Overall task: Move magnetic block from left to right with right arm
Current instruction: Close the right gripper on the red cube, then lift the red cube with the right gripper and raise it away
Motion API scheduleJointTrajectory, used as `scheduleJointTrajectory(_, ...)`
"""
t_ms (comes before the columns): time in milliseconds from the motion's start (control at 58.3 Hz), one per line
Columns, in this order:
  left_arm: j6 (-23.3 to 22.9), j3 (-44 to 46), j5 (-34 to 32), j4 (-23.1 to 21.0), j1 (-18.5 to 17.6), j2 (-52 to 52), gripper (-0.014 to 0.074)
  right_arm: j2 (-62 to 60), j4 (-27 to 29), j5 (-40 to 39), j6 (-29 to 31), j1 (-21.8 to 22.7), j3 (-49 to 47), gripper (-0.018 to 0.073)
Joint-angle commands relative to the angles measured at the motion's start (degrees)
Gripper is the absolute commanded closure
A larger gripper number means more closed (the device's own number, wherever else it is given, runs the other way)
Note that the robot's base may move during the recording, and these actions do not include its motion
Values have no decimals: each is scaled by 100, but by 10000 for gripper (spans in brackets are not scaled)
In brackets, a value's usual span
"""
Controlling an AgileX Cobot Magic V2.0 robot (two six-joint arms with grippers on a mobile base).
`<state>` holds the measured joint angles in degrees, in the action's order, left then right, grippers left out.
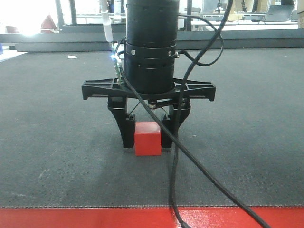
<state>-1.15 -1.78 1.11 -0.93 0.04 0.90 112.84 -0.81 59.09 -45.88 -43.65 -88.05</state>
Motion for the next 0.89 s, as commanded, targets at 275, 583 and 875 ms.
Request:
scheduleJointTrajectory(275, -6, -59, -470, -36, -26, 53, 713, -324, -85, 34, -14, 38, -179, 167)
scheduleJointTrajectory(583, -6, -59, -470, -36, -26, 53, 713, -802, -170, 263, 86, 84, -179, 167)
scheduleJointTrajectory(875, -6, -59, -470, -36, -26, 53, 713, -1833, -192, 352, 1293, 592, 367, 167)
